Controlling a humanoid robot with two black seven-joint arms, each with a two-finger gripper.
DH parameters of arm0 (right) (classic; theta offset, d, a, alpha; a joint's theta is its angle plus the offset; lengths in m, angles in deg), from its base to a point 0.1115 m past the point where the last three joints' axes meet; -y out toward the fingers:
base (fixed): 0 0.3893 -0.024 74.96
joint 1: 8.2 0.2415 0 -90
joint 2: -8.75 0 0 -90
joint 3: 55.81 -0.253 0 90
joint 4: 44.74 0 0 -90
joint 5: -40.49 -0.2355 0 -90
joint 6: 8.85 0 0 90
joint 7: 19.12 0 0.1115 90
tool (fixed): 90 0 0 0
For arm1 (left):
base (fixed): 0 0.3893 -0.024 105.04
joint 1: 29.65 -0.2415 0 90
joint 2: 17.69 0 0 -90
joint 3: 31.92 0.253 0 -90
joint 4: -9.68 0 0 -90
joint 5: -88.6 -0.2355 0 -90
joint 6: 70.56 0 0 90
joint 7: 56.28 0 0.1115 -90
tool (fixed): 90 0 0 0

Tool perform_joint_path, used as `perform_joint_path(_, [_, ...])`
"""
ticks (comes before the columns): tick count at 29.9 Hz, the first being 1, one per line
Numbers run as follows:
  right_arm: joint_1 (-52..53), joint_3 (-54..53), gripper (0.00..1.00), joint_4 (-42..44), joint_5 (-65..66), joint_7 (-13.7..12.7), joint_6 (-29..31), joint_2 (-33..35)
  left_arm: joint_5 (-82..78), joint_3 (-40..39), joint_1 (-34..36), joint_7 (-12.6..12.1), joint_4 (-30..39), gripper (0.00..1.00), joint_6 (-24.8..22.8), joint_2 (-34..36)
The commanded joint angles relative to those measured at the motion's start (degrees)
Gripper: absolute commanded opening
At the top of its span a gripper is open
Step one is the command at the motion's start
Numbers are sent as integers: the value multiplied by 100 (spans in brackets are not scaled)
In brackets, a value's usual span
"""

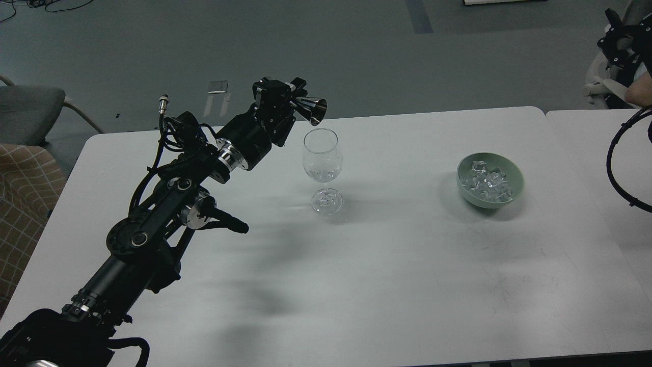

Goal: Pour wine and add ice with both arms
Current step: 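Tilt the jigger over the wine glass rim with the left gripper to pour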

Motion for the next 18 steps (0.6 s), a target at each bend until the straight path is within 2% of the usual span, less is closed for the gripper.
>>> perform_joint_path(1, [0,0,100,0,0,0,1,2,-158,5,76,49,19,0,0,3])
perform_joint_path(10, [35,-17,100,-26,0,0,1,11,-747,145,191,145,19,0,9,3])
perform_joint_path(18, [18,-8,100,0,0,0,10,11,-1327,216,199,426,19,0,9,223])
